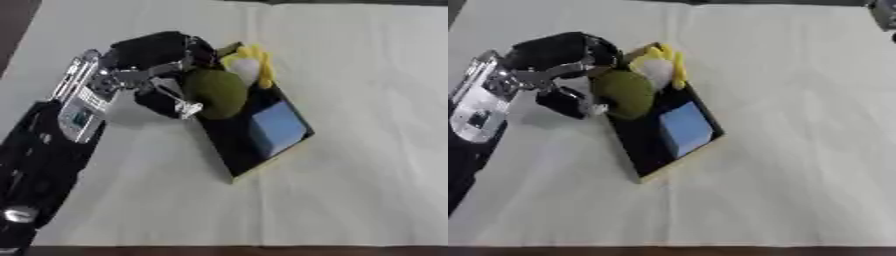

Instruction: Pick up objects on the table and place them in the box.

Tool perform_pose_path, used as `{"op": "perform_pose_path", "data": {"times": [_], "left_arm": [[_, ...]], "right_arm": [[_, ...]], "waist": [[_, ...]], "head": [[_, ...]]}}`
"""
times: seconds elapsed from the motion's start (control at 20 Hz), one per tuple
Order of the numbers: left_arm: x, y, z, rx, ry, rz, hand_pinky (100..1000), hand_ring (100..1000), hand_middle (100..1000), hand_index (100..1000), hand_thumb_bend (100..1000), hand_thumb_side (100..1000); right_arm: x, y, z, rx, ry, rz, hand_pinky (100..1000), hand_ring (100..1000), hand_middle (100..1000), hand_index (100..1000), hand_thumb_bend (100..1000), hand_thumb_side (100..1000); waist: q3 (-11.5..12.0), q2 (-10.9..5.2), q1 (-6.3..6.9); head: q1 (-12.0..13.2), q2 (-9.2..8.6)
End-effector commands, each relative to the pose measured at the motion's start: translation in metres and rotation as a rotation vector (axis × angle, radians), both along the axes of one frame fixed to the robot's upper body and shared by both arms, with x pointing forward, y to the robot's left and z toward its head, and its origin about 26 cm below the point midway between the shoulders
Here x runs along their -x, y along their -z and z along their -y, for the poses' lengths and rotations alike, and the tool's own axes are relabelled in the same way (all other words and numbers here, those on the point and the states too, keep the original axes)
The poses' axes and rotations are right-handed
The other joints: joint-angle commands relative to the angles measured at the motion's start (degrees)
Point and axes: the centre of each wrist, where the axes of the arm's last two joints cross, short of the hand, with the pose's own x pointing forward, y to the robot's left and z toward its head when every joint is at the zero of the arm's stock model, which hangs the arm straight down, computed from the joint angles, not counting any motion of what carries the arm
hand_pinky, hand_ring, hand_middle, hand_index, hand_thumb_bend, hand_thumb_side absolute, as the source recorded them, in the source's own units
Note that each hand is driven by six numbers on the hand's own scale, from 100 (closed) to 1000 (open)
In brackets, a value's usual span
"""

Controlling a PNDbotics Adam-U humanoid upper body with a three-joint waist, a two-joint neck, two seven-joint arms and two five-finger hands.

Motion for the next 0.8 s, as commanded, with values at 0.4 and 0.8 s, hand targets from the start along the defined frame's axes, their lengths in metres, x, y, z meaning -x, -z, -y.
{"op": "perform_pose_path", "data": {"times": [0.4,0.8], "left_arm": [[0.008,-0.016,-0.013,0.042,-0.033,0.059,972,912,825,944,100,859],[0.043,-0.034,-0.05,0.523,-0.002,0.015,875,801,735,864,100,537]], "right_arm": [[0.005,-0.007,0.002,-0.01,0.003,0.025,885,775,587,749,100,432],[0.006,-0.009,0.003,-0.018,0.003,0.042,885,771,588,747,100,437]], "waist": [[0.2,-2.08,-0.21],[0.6,-2.08,-0.33]], "head": [[-0.1,-0.76],[-0.9,-1.07]]}}
